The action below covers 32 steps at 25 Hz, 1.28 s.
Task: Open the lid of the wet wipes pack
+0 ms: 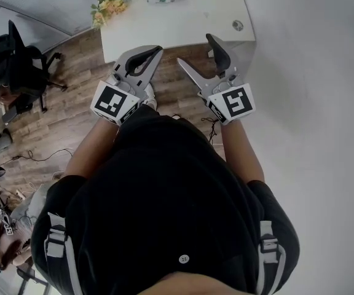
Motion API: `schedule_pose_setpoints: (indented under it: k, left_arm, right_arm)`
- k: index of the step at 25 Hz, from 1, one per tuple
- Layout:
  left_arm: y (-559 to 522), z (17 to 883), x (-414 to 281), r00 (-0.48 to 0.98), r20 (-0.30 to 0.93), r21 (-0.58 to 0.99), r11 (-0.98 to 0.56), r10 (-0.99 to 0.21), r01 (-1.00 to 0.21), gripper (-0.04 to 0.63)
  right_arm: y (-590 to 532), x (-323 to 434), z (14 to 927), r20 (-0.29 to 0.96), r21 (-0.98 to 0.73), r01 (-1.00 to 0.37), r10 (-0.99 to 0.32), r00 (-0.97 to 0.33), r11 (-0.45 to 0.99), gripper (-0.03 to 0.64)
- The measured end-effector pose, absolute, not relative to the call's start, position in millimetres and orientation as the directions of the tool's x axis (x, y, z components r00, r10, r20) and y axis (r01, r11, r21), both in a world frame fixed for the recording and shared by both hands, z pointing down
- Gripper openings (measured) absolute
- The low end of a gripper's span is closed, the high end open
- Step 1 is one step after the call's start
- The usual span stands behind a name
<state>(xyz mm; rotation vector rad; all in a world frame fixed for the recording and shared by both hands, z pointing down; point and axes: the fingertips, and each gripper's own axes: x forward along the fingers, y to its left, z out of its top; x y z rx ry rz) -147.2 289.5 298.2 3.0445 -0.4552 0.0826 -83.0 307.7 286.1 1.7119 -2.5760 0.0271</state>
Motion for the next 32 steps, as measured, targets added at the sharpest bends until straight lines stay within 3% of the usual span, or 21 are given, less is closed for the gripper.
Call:
schedule_pose_setpoints:
  k: [32]
  left_arm:
    - [89.1,317.0,-166.7,0.955,0.07,0.099,-0.951,-0.287,-0.293,0.008]
  right_arm:
    - [117.6,-96.1,307.4,0.13,0.016,-0.934,-0.927,-0.352,0.356,0.364]
